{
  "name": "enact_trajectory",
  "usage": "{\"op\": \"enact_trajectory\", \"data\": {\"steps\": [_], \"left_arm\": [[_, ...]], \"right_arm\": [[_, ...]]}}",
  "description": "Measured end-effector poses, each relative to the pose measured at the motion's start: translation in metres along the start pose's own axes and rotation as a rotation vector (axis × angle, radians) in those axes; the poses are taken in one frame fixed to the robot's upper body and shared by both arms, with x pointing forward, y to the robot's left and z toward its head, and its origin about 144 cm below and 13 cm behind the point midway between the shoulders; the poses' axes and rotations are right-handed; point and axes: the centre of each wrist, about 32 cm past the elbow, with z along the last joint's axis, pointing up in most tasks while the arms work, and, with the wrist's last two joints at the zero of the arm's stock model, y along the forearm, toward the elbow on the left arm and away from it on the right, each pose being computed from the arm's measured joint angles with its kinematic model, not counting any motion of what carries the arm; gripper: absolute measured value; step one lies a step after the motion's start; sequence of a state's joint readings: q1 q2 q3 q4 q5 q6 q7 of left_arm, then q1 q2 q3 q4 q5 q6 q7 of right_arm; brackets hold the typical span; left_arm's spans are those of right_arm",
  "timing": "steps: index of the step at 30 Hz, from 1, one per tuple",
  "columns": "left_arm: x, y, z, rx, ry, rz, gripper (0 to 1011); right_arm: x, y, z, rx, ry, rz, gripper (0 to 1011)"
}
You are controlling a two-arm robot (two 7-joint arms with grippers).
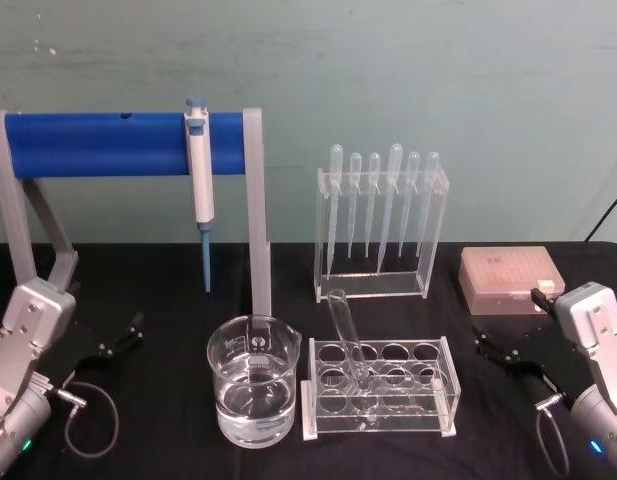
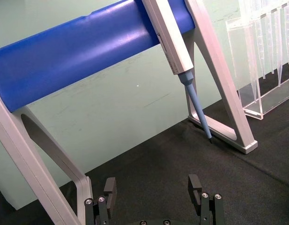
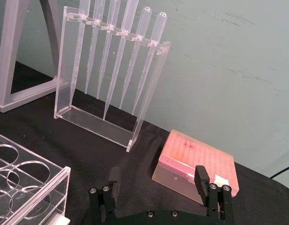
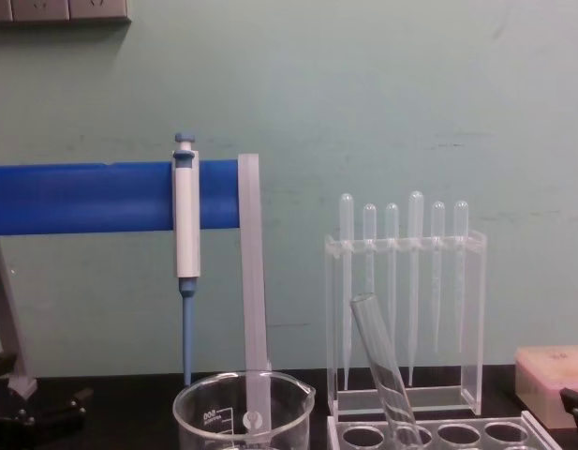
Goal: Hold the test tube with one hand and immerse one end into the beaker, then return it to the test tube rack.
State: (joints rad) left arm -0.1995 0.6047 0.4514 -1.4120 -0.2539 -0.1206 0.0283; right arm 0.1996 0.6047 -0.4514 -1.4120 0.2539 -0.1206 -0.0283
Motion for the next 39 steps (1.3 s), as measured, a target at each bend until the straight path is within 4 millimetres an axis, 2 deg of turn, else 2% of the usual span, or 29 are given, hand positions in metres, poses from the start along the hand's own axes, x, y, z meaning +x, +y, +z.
{"op": "enact_trajectory", "data": {"steps": [35, 39], "left_arm": [[0.000, 0.000, 0.000, 0.000, 0.000, 0.000, 1000], [0.000, 0.000, 0.000, 0.000, 0.000, 0.000, 1000]], "right_arm": [[0.000, 0.000, 0.000, 0.000, 0.000, 0.000, 1000], [0.003, -0.013, 0.001, 0.003, -0.022, 0.001, 1000]]}}
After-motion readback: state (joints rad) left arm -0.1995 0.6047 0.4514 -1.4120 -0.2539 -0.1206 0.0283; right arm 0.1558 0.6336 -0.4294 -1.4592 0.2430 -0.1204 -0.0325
